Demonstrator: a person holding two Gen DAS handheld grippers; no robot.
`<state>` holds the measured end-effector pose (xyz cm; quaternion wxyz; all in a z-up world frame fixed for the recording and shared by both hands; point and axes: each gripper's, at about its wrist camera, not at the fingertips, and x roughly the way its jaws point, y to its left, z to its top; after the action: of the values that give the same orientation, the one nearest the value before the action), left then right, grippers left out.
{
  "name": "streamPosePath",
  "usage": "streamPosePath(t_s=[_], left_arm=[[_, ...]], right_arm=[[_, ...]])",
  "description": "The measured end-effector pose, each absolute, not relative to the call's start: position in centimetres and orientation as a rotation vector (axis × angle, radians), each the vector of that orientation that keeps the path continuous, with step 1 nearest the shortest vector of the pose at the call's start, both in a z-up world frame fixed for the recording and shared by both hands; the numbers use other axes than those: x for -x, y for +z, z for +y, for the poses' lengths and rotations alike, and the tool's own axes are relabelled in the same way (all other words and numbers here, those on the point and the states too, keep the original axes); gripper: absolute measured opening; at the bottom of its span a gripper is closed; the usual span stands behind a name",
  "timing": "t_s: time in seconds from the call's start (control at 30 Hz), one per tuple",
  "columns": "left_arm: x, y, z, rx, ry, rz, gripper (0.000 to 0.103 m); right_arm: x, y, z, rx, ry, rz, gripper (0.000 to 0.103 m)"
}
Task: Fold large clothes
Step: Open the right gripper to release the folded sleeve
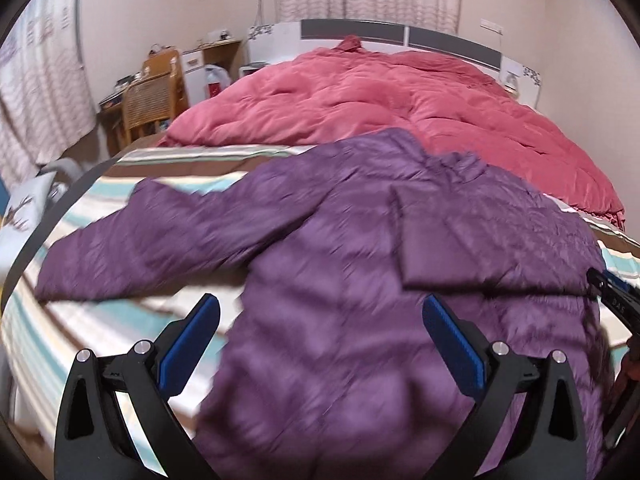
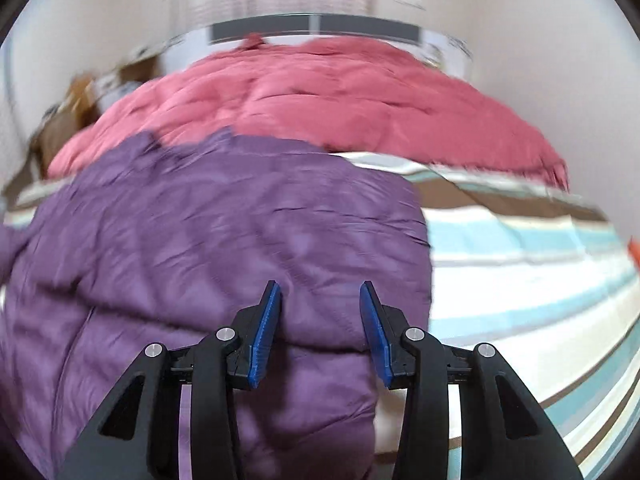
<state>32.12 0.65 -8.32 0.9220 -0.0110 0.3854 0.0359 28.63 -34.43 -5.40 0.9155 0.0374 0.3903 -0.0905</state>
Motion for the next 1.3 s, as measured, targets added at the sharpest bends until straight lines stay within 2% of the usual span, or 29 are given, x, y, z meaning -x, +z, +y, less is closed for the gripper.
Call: streamPosePath(t_s=[0.1, 0.37, 0.5, 0.73, 0.87, 0.9, 0.93, 0.97, 1.1, 1.23, 1.3], left_arm=[[-35.0, -9.2, -1.5, -0.004, 0.040, 0.821, 0.101], [-39.9, -12.9, -4.9, -0.125, 0.086, 0.918, 0.101], [-40.0, -14.4, -2.9, 0.015, 0.023, 0.947, 0.101], [-37.9, -12.7, -0.6, 0.118, 0.001, 0.908, 0.101], [-36.7, -11.7, 4.6, 0.234, 0.061, 0.858, 0.101], [-36.5, -11.6, 5.8, 0.255, 0.082, 0.847, 0.101], [-36.3, -11.6, 7.2, 0.272, 0.111, 0.838, 0.101], [-36.0, -11.7, 9.0, 0.296, 0.154, 0.835, 0.101], [-34.8, -13.1, 15.7, 0.444, 0.289, 0.859, 0.101], [-32.5, -14.4, 22.3, 0.624, 0.438, 0.785, 0.098], [-31.8, -15.0, 25.1, 0.674, 0.515, 0.763, 0.088]], right_arm=[[-30.7, -6.2, -34.7, -0.120, -0.163, 0.849, 0.041], [-31.5, -7.2, -32.1, -0.021, -0.093, 0.856, 0.041], [-31.6, -7.2, -32.4, -0.014, -0.087, 0.862, 0.041], [-30.9, -6.5, -31.7, 0.030, -0.129, 0.825, 0.041], [-28.5, -5.2, -31.1, 0.054, -0.141, 0.805, 0.043], [-28.1, -5.2, -31.0, 0.056, -0.145, 0.804, 0.047], [-27.5, -5.3, -31.0, 0.058, -0.153, 0.801, 0.056], [-27.2, -5.4, -31.0, 0.063, -0.160, 0.798, 0.059], [-27.1, -6.7, -31.3, 0.071, -0.185, 0.823, 0.059], [-27.4, -7.0, -31.3, 0.072, -0.195, 0.822, 0.059], [-27.4, -7.0, -31.1, 0.086, -0.199, 0.812, 0.059]])
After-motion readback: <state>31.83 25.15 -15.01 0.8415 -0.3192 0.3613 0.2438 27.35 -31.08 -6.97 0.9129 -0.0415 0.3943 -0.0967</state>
